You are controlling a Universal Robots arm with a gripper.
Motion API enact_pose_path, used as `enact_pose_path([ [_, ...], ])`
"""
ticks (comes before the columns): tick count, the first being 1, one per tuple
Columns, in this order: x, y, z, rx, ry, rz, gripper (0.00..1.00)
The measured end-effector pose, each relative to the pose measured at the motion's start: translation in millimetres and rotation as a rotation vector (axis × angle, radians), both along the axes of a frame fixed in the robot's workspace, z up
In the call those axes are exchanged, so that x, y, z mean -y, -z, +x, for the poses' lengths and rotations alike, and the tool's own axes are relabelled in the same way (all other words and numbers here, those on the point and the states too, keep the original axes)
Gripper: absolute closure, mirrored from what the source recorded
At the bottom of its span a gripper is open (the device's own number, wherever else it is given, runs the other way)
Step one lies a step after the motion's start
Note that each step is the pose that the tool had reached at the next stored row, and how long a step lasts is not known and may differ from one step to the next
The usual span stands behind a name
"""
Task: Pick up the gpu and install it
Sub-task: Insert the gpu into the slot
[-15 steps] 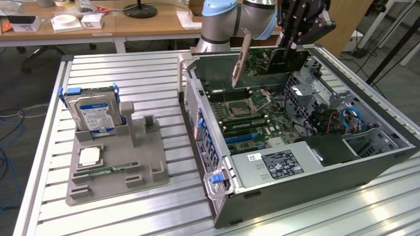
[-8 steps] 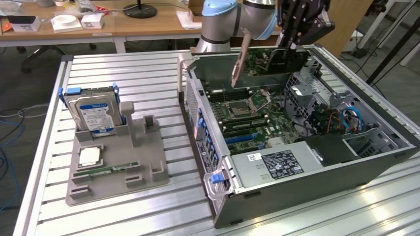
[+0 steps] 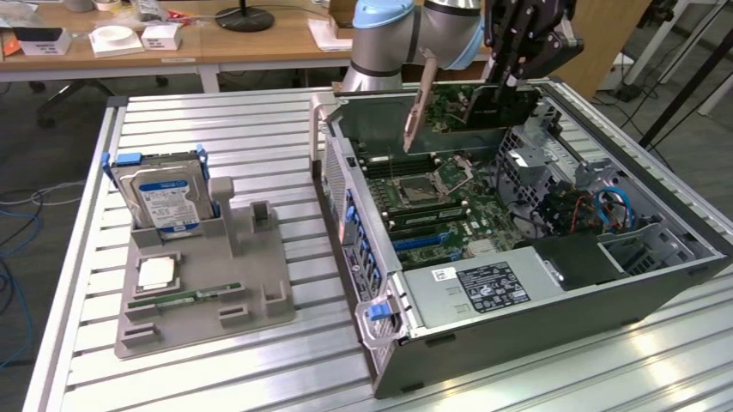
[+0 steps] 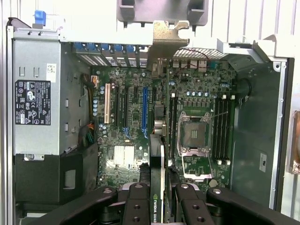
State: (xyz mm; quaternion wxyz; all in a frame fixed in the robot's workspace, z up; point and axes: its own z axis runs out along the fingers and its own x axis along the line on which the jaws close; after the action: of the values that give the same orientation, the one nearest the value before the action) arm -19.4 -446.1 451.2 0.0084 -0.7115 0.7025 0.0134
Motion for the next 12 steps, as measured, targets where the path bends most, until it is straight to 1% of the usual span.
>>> enact_pose_path([
  [6,0.0,2.6,0.0,0.0008,0.000,0.0003,0.75],
  [10,0.0,5.8,0.0,0.0027,0.001,0.0034,0.75],
  [12,0.1,7.5,0.0,0.0043,0.001,0.0071,0.75],
])
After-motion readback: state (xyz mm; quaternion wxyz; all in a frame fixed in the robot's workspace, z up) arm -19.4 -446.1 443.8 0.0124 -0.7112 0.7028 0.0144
